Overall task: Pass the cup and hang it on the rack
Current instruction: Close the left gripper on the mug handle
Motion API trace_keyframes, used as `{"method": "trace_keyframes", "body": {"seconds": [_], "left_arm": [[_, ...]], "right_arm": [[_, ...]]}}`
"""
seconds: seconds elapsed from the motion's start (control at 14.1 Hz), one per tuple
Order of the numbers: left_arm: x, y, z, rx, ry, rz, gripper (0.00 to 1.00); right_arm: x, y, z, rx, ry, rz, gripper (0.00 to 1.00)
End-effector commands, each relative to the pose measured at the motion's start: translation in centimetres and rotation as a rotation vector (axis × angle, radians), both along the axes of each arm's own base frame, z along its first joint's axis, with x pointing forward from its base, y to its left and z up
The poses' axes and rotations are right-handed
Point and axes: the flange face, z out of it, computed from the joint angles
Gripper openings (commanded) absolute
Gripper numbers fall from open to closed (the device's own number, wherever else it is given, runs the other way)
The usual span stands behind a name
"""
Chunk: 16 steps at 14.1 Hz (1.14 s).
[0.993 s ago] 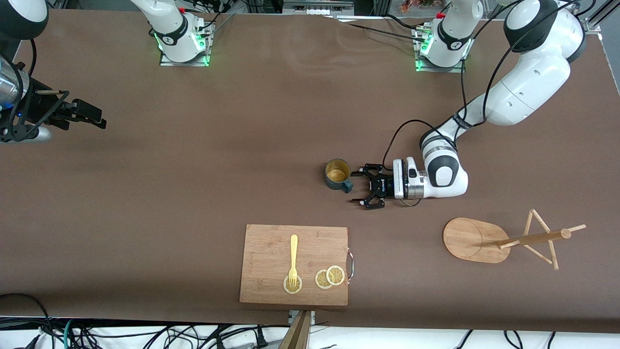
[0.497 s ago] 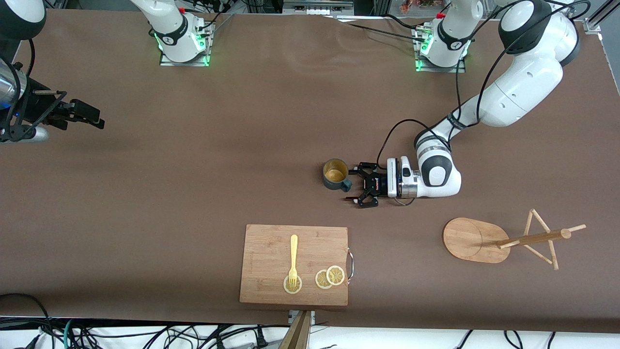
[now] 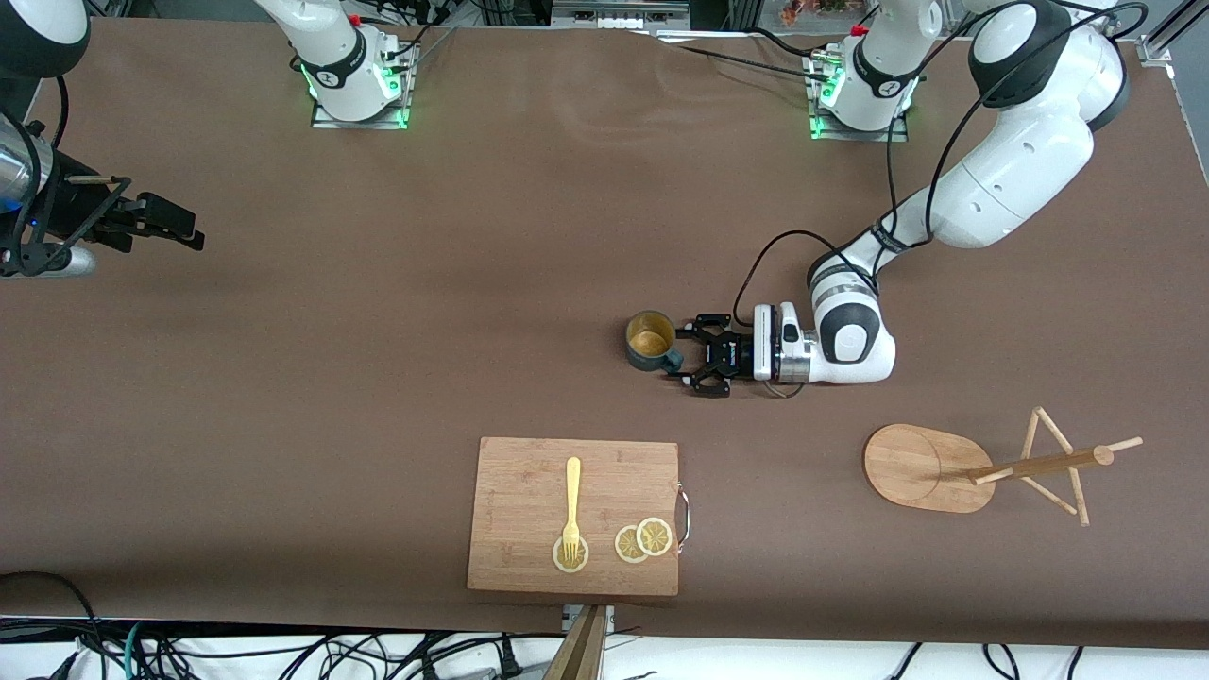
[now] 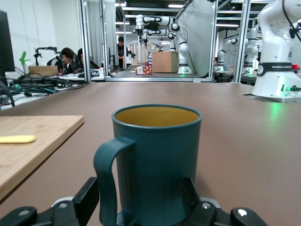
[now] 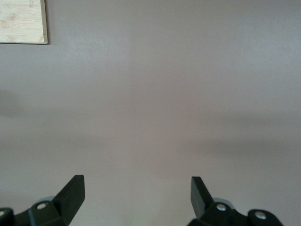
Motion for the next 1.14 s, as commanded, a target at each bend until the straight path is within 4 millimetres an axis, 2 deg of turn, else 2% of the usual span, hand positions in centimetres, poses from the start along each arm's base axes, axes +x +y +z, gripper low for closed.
{"method": "trace_keyframes", "body": {"seconds": [0.0,0.35,0.5,0.71,0.92,1.06], "left_arm": [[-0.1,0.3,-0.2,-0.025,-0.051,-0.006,0.56],[-0.5,0.9,-0.5,-0.036,-0.042,-0.017,0.38],[-1.0,0.8,-0.5,-0.036,-0.061,-0.028,0.38],[-1.4,1.1,-0.6,-0.031,-0.056,-0.031,0.32],[-1.7,1.4,-0.6,-0.029,-0.05,-0.03,0.03],[-2.0,1.6,-0.5,-0.026,-0.05,-0.033,0.0]], "right_arm": [[-0.5,-0.1,0.2,-0.007,0.004,-0.003,1.0],[-0.5,-0.1,0.2,-0.007,0.005,-0.001,1.0],[-0.5,-0.1,0.2,-0.007,0.005,-0.001,1.0],[-0.7,-0.1,0.1,-0.005,0.019,-0.002,1.0],[-0.7,-0.1,0.1,-0.005,0.019,-0.004,1.0],[-0.7,-0.1,0.1,-0.005,0.017,-0.004,1.0]]}}
